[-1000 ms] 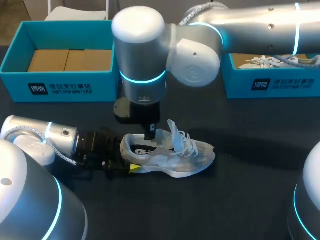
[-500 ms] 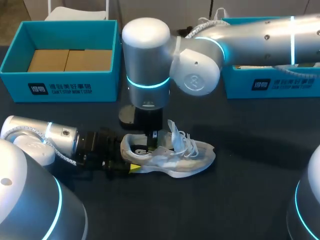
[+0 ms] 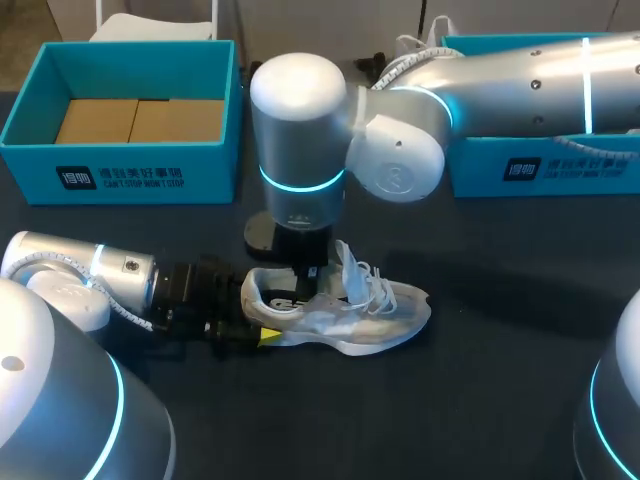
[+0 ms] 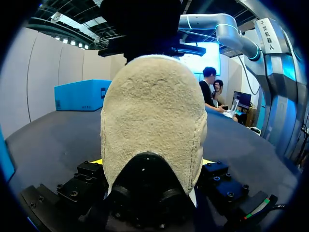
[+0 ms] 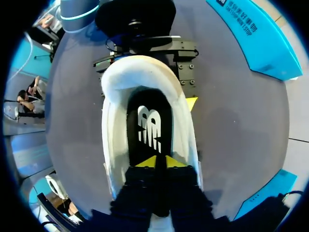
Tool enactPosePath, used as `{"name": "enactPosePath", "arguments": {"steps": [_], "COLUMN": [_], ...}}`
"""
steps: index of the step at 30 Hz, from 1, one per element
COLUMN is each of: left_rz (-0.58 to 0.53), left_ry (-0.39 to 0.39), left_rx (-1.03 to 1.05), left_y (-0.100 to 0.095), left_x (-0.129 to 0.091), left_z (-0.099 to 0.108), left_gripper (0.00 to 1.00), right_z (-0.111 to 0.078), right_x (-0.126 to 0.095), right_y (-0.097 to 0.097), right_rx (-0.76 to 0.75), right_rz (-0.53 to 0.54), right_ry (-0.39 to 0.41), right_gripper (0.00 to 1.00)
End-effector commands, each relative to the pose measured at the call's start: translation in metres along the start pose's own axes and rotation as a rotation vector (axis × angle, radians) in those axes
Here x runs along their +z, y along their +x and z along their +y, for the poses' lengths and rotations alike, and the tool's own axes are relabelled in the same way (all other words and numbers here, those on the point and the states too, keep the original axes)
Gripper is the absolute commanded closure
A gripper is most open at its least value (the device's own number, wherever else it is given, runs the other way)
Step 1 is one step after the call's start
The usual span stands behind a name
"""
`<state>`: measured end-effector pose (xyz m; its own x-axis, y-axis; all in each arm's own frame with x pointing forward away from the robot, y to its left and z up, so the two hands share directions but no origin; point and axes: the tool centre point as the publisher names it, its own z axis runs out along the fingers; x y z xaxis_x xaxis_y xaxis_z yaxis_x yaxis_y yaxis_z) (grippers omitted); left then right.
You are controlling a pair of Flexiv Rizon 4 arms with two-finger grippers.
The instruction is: Take the shoe out of the shoebox, open the shoe tongue, remove and reinsert the insole, then place the shoe into the shoebox
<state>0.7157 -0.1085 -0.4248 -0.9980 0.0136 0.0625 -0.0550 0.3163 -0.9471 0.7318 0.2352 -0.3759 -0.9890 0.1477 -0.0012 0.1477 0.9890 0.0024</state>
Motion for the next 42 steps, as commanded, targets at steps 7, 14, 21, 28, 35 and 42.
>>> {"name": "enactPosePath", "arguments": {"steps": [7,14,21,28,35,42], "left_rz": [-0.001,-0.001,-0.001,-0.001,-0.001,-0.001], "left_ry": [-0.001,-0.001,-0.001,-0.001,-0.001,-0.001], "left_rx": [0.000,0.000,0.000,0.000,0.000,0.000], "left_y": [0.000,0.000,0.000,0.000,0.000,0.000], "left_x": [0.004,0.004,0.004,0.004,0.004,0.004], "left_z": [0.003,0.003,0.003,0.003,0.003,0.003], "left_gripper": [1.00,1.00,1.00,1.00,1.00,1.00], "right_z": [0.008,0.015,0.015,0.009,-0.009,-0.025], "right_x": [0.009,0.025,0.041,0.047,0.036,0.007], "right_y": [-0.007,0.001,0.017,0.036,0.043,0.038], "right_rx": [-0.018,-0.037,-0.029,-0.006,0.027,0.044], "right_rz": [-0.002,0.049,0.115,0.168,0.155,0.097], "right_ry": [-0.031,-0.055,-0.060,-0.051,-0.015,0.002], "right_gripper": [0.65,0.62,0.68,1.00,1.00,1.00]}}
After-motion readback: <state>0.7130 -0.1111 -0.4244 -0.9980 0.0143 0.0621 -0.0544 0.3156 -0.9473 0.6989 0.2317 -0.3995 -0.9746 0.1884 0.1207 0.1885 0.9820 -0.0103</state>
